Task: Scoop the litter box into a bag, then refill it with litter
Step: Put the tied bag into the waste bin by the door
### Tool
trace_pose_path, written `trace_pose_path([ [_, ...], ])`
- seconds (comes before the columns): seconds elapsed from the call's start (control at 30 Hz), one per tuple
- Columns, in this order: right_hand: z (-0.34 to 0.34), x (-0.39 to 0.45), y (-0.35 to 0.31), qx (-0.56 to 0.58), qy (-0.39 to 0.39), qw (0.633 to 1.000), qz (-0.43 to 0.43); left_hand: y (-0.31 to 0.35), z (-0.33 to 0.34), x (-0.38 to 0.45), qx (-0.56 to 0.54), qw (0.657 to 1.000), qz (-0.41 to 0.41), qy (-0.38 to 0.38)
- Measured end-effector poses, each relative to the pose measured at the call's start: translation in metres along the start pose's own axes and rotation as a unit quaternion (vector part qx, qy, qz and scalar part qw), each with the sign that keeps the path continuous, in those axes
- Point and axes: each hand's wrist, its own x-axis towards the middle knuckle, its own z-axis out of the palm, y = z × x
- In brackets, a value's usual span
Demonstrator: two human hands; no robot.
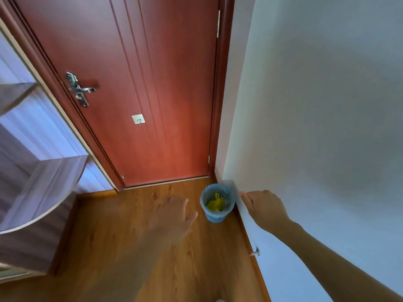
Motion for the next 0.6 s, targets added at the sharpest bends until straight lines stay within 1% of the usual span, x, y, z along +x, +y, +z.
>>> trace_pose_path([
  [0.07,0.002,0.04,0.017,-0.006,-0.049,0.999,0.005,0.004,-0.006,0.04,-0.008,1.0,0.006,-0.005],
  [0.23,0.024,0.124,0.042,0.0,-0.099,0.995,0.011,-0.011,0.0,0.129,-0.024,0.999,0.007,-0.04],
  [0.33,0.059,0.182,0.05,-0.017,-0.134,0.991,0.005,-0.029,0.008,0.192,-0.021,0.998,0.013,-0.065],
  [0.47,0.115,0.254,0.054,-0.002,-0.167,0.984,0.065,-0.054,0.034,0.286,-0.044,0.994,0.024,-0.096],
  [0.6,0.169,0.304,0.061,0.071,-0.13,0.978,0.149,-0.067,0.068,0.366,-0.054,0.988,0.034,-0.141],
])
